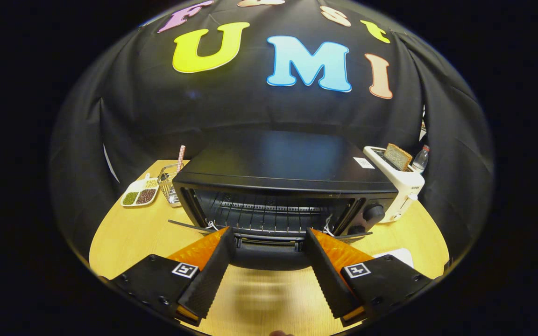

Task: Open the toaster oven, put the food inside, and close the toaster oven door.

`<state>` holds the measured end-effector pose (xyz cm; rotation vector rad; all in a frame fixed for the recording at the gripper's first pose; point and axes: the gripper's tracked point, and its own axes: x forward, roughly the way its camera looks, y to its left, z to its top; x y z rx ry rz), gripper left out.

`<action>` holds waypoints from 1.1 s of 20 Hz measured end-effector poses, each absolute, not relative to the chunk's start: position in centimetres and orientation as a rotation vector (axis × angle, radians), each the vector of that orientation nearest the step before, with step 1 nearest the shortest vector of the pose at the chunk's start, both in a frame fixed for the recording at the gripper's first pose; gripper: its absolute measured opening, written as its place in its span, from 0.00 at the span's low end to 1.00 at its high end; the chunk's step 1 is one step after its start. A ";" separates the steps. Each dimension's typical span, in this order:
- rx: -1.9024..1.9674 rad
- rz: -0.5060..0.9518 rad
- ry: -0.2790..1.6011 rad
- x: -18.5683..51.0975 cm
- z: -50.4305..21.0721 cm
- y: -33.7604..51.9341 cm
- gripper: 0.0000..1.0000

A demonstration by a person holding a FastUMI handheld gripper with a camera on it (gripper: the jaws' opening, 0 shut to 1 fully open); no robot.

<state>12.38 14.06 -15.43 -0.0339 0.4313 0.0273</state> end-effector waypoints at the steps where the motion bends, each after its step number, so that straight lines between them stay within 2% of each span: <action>1: -0.037 0.027 0.440 11.9 -15.7 14.1 0.97; 7: -0.041 0.061 0.545 8.7 -19.3 14.1 0.97; 13: -0.002 0.106 0.819 5.5 -27.1 13.8 0.97; 18: -0.005 0.117 0.844 3.8 -27.6 11.2 0.96; 22: -0.037 0.132 0.803 2.6 -25.1 7.4 0.97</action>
